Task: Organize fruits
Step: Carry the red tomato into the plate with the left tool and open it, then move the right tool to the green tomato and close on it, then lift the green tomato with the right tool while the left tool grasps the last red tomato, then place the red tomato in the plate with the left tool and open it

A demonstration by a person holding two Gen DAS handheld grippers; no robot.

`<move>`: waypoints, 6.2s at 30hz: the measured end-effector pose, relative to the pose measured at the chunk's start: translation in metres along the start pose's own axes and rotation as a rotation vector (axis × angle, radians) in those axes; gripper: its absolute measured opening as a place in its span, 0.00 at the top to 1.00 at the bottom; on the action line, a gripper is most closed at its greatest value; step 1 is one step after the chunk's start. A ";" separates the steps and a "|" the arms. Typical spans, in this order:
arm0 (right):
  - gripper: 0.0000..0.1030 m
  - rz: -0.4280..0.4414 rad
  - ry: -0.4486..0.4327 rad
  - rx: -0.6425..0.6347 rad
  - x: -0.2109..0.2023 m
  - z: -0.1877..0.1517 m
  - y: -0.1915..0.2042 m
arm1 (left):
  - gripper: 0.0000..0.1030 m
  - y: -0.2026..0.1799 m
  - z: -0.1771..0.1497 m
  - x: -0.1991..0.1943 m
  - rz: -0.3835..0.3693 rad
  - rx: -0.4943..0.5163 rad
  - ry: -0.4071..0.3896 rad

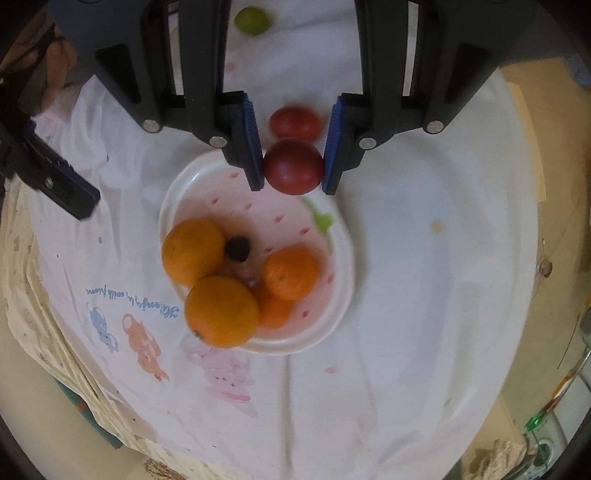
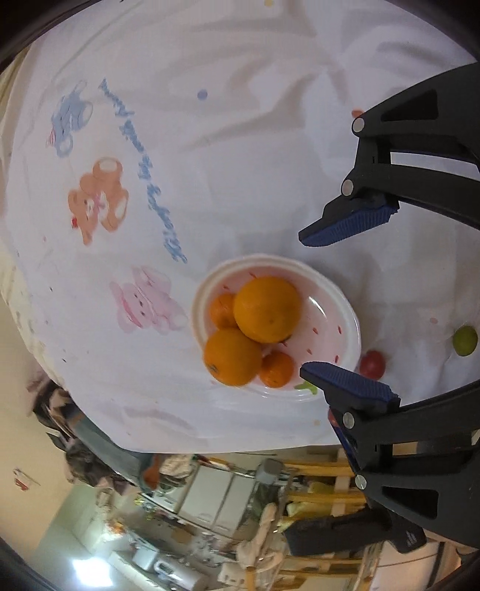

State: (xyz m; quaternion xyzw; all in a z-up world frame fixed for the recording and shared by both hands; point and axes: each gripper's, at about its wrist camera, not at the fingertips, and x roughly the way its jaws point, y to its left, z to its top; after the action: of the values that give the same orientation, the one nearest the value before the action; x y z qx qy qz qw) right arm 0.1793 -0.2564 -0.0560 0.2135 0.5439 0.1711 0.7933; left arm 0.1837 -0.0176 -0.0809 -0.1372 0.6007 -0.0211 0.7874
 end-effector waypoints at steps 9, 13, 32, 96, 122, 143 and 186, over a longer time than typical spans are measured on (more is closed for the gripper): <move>0.29 0.017 -0.002 0.113 -0.011 0.008 -0.033 | 0.73 -0.024 0.025 0.040 0.022 -0.018 0.048; 0.29 0.020 -0.004 0.132 -0.012 0.010 -0.038 | 0.73 -0.026 0.028 0.054 0.033 -0.028 0.061; 0.29 0.021 0.002 0.080 -0.013 0.016 -0.026 | 0.17 -0.034 0.027 0.048 0.072 0.051 0.058; 0.57 -0.136 0.397 -0.568 0.057 -0.169 0.090 | 0.17 0.062 -0.064 -0.079 0.025 -0.066 -0.139; 0.71 -0.017 0.094 -0.213 -0.016 -0.081 0.031 | 0.28 0.016 -0.061 -0.012 0.101 0.058 0.031; 0.71 -0.006 0.075 -0.087 -0.016 -0.064 0.008 | 0.66 -0.004 -0.055 0.024 0.100 0.062 0.063; 0.71 0.002 0.108 -0.139 0.014 -0.006 0.005 | 0.65 -0.041 0.045 0.032 0.049 0.075 -0.016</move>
State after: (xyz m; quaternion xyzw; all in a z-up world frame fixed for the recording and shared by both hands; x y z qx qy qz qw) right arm 0.1783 -0.2439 -0.0661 0.1489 0.5725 0.2202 0.7756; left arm 0.2406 -0.0546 -0.0908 -0.0927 0.5964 -0.0232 0.7970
